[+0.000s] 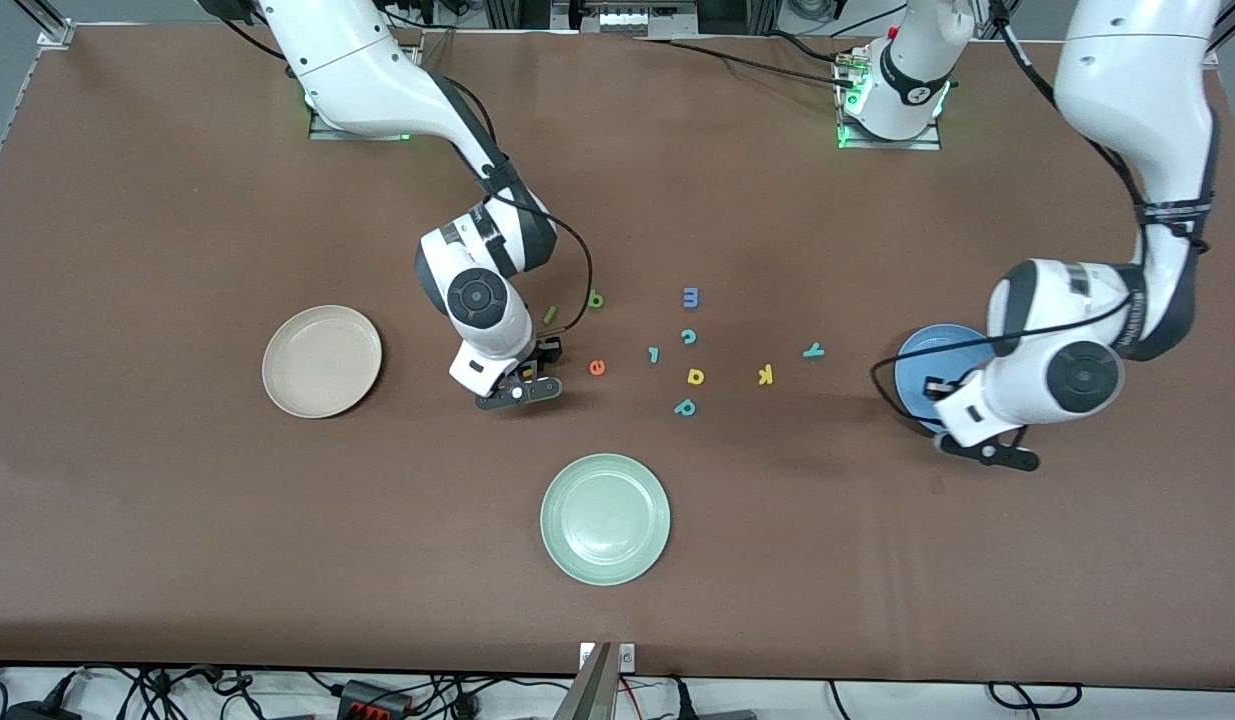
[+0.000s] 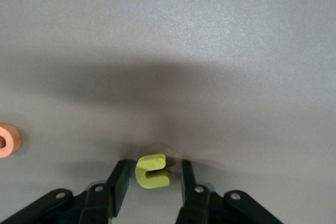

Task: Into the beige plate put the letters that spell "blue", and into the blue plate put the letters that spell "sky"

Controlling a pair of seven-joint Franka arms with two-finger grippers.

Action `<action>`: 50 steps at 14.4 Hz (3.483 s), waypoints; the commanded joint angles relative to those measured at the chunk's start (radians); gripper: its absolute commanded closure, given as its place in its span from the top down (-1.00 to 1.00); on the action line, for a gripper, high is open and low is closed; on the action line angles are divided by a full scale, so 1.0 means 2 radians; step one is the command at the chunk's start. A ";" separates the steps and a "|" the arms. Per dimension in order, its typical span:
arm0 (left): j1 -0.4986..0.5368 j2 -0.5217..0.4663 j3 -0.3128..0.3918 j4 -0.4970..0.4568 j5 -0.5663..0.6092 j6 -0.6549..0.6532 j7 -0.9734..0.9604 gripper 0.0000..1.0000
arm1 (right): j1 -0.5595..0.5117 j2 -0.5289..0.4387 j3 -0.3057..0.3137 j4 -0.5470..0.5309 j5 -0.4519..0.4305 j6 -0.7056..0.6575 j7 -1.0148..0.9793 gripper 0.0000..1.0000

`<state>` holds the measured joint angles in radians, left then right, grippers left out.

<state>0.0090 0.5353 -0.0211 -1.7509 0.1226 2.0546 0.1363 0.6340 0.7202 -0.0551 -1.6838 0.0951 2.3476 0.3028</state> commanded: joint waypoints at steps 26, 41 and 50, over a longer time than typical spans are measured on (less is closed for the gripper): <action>-0.103 0.039 -0.128 -0.066 0.066 0.173 -0.306 1.00 | -0.225 -0.107 -0.027 -0.128 -0.002 -0.097 -0.156 -0.71; -0.096 0.047 -0.130 -0.067 0.086 0.183 -0.326 -0.70 | -0.033 -0.109 -0.028 -0.094 0.021 -0.053 0.063 1.00; -0.026 0.003 -0.134 0.024 0.081 -0.031 -0.208 -0.76 | 0.056 -0.072 -0.024 -0.095 0.123 0.000 0.184 0.74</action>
<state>-0.0916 0.5668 -0.2790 -1.7616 0.2714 2.1230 -0.3876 0.7207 0.5638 -0.0972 -1.8702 0.3197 2.3282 0.6140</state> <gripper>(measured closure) 0.758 0.040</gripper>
